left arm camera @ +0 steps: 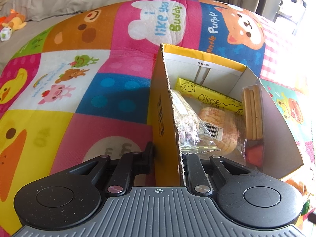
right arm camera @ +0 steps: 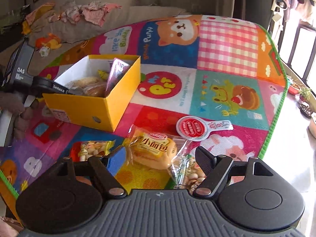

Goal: Organize objects

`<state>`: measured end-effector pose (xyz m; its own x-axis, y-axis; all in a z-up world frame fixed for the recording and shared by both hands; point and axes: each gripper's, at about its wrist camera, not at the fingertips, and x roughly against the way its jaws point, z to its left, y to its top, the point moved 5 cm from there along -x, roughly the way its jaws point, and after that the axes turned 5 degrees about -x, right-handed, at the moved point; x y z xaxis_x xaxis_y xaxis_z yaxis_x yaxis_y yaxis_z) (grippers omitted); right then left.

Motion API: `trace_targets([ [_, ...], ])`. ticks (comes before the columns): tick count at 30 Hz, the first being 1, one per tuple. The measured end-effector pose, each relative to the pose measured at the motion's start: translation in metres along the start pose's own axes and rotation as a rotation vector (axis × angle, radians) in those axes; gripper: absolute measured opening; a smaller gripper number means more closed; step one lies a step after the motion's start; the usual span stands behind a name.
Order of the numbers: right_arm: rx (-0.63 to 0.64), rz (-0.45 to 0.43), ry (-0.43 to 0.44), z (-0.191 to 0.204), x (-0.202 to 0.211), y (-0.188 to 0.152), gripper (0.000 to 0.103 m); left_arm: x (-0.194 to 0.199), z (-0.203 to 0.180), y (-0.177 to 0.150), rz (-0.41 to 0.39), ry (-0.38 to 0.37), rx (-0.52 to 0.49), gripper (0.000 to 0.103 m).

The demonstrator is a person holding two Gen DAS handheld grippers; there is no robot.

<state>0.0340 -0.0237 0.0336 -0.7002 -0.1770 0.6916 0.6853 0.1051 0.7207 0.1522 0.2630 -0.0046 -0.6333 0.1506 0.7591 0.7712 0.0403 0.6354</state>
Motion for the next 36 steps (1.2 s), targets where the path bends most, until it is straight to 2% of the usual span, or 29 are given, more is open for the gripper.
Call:
trace_targets([
  [4,-0.004,0.044,0.052,0.019,-0.013,-0.012,0.078,0.0,0.0,0.0,-0.003,0.004,-0.005,0.016],
  [9,0.006,0.005,0.178,0.051,-0.001,-0.009,0.078,0.0,-0.002,0.0,-0.014,0.017,-0.012,0.016],
  [11,0.054,-0.005,0.188,0.07,-0.002,-0.008,0.078,0.0,-0.002,0.0,-0.014,0.015,-0.013,0.016],
  [16,0.273,-0.048,0.094,0.109,-0.011,-0.021,0.078,0.0,-0.001,0.0,-0.014,0.01,-0.014,0.016],
  [19,0.333,-0.053,0.046,0.11,-0.014,-0.03,0.078,0.0,-0.001,0.0,-0.015,0.006,-0.014,0.016],
  [24,0.311,-0.064,-0.106,0.074,-0.016,-0.031,0.078,0.0,-0.001,0.0,-0.015,0.005,-0.013,0.016],
  [27,0.289,-0.073,-0.238,0.047,-0.014,-0.031,0.078,0.0,0.0,0.0,-0.015,0.002,-0.006,0.016],
  [28,0.265,-0.068,-0.248,0.039,-0.011,-0.031,0.078,0.0,0.0,0.0,-0.016,0.002,-0.005,0.016],
  [30,0.197,-0.059,-0.208,0.028,-0.002,-0.029,0.079,0.0,0.0,-0.001,-0.018,0.002,-0.002,0.016],
  [36,0.014,-0.047,0.009,0.027,0.013,-0.018,0.084,0.0,0.0,-0.001,-0.022,0.001,0.002,0.016],
])
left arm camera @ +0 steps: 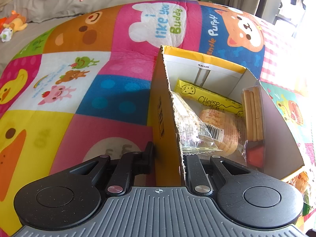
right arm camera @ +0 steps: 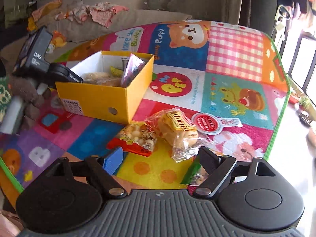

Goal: Organize objects

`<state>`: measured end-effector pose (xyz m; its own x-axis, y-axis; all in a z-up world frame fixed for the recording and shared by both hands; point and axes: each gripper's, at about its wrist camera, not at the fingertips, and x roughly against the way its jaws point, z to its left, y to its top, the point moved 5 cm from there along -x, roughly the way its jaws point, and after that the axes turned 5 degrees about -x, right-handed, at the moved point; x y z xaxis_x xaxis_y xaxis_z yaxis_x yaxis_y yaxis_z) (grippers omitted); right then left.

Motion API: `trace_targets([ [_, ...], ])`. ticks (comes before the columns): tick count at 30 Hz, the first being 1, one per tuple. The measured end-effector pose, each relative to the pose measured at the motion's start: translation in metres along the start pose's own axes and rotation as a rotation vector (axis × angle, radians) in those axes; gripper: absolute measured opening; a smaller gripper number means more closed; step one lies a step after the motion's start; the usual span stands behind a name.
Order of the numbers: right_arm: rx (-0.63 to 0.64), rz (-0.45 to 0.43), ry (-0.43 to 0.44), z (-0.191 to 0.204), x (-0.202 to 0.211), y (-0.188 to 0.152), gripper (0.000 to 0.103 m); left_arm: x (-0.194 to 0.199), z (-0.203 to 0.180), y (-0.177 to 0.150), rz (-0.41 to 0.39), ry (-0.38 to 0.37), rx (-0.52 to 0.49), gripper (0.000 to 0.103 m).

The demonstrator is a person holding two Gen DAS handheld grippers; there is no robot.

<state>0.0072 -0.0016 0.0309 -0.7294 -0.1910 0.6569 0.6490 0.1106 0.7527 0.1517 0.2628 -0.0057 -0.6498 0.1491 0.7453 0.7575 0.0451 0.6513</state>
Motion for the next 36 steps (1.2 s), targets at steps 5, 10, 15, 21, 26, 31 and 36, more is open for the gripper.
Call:
trace_targets([
  [5,-0.09,0.069,0.104,0.02,-0.032,0.011,0.084,0.0,0.0,0.0,0.0,0.0,0.0,0.016],
  [10,-0.068,0.116,0.035,0.03,-0.078,0.015,0.083,0.0,0.001,0.0,0.0,0.0,-0.001,0.016],
  [15,-0.003,0.149,0.031,0.036,-0.083,0.013,0.063,0.0,0.0,0.0,0.002,-0.002,-0.006,0.016],
  [21,0.031,0.132,0.057,0.033,-0.044,0.011,0.061,0.0,0.001,0.0,0.001,-0.002,-0.003,0.016],
  [26,0.029,0.048,0.093,0.035,0.002,0.034,0.061,0.0,0.0,0.0,0.002,-0.001,0.002,0.016],
  [31,0.026,-0.103,0.115,0.036,0.045,0.078,0.061,0.0,0.0,0.0,0.002,-0.001,0.001,0.016],
  [36,0.021,-0.199,0.126,0.039,0.063,0.121,0.061,0.0,0.0,0.0,0.001,-0.001,0.001,0.016],
])
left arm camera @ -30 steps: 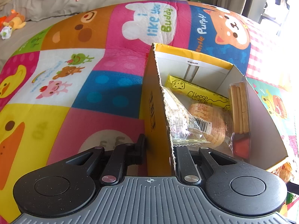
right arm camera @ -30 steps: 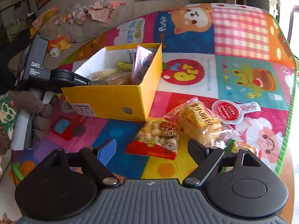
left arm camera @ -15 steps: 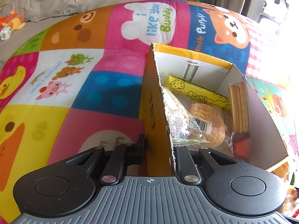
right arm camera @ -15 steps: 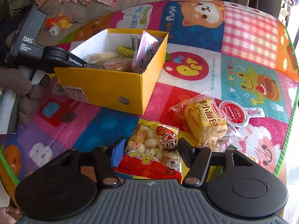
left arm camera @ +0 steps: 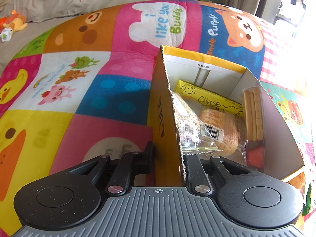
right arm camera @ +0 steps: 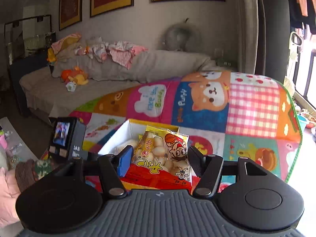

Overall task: Organize objects
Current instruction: 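Carry the egg-biscuit bag with the right gripper and drop it into the box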

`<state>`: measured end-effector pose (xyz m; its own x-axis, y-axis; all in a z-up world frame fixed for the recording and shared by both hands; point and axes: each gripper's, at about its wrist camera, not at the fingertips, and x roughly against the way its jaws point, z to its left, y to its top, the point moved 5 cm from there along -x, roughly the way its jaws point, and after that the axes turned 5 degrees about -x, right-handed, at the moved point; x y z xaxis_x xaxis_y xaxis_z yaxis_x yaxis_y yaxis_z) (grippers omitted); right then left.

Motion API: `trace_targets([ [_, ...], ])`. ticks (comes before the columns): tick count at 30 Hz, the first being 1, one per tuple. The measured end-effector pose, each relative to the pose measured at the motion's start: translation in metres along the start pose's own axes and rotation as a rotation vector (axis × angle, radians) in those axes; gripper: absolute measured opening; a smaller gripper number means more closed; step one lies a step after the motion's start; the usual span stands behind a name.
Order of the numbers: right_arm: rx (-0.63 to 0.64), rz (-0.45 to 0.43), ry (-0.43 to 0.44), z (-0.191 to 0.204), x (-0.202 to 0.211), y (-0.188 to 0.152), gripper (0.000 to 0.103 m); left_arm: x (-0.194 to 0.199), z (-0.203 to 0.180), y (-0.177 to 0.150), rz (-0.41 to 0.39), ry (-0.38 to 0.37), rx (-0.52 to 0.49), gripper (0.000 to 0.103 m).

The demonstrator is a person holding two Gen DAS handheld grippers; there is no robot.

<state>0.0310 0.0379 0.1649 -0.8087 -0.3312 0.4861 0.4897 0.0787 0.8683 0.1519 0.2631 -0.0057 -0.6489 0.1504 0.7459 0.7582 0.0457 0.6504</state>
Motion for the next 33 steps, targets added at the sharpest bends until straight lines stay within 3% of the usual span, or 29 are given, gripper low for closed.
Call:
trace_targets([
  [9,0.031,-0.075,0.013,0.016,-0.019,0.056,0.061,0.0,0.0,0.0,-0.001,0.0,0.001,0.016],
  [19,-0.041,-0.034,0.044,0.026,-0.072,0.091,0.061,0.001,0.0,0.0,-0.006,-0.006,-0.001,0.016],
  [24,-0.116,-0.01,0.075,0.028,-0.116,0.099,0.062,0.001,0.0,0.0,-0.006,-0.008,0.0,0.016],
  [27,-0.184,0.054,0.119,0.027,-0.148,0.096,0.074,0.001,0.001,-0.001,-0.008,-0.013,0.0,0.017],
  [29,-0.227,0.079,0.125,0.021,-0.16,0.089,0.074,0.001,0.001,-0.001,-0.01,-0.015,0.0,0.017],
  [33,-0.223,0.096,0.054,0.004,-0.163,0.069,0.074,0.001,0.0,-0.001,-0.01,-0.014,0.002,0.017],
])
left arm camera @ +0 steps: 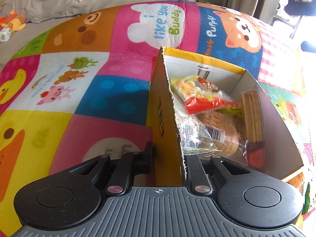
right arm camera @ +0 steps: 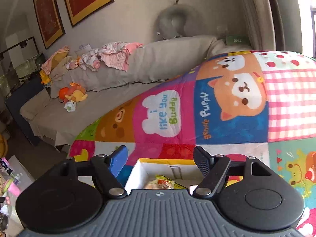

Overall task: Organize objects
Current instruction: 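Carry the egg-biscuit bag with the right gripper and drop it into the box, then reach the right gripper to the wrapped bread bun on the mat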

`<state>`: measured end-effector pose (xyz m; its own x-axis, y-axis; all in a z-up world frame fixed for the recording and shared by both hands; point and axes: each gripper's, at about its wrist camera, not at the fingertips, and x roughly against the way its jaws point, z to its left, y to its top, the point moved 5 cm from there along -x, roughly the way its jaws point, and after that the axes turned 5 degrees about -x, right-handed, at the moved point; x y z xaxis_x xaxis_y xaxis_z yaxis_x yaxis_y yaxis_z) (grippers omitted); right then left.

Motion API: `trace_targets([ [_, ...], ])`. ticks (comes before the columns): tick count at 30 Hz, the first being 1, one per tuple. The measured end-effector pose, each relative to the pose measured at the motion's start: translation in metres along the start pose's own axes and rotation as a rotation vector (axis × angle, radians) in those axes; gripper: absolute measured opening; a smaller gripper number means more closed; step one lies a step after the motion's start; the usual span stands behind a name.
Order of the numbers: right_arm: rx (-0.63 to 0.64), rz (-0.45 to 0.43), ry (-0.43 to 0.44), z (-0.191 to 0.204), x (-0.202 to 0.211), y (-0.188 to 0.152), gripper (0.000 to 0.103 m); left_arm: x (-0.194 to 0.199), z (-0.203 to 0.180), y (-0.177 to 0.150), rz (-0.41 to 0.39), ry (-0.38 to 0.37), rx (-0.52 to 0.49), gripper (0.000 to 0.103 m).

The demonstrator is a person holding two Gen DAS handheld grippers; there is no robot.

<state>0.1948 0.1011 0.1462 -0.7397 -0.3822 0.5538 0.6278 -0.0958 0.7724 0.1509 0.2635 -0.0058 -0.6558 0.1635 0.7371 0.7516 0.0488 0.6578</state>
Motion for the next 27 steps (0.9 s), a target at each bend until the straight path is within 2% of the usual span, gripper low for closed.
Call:
trace_targets([
  [7,0.072,-0.004,-0.123,-0.053,0.052,-0.036,0.08,0.0,0.0,0.0,-0.001,0.0,0.002,0.017],
  [11,0.103,-0.009,-0.228,-0.091,0.093,-0.065,0.084,0.0,0.0,0.0,-0.001,-0.001,0.001,0.017],
  [16,0.086,-0.006,-0.345,-0.138,0.124,-0.094,0.087,-0.001,-0.001,0.0,0.003,0.005,0.0,0.016],
  [20,0.042,0.034,-0.365,-0.166,0.129,-0.111,0.087,-0.001,-0.001,0.0,0.003,0.007,-0.001,0.016],
  [24,-0.04,0.068,-0.332,-0.185,0.123,-0.125,0.087,0.0,-0.001,0.0,0.005,0.009,-0.006,0.016],
  [27,-0.008,0.096,-0.318,-0.18,0.109,-0.135,0.087,0.0,-0.001,-0.001,0.005,0.009,-0.007,0.016],
])
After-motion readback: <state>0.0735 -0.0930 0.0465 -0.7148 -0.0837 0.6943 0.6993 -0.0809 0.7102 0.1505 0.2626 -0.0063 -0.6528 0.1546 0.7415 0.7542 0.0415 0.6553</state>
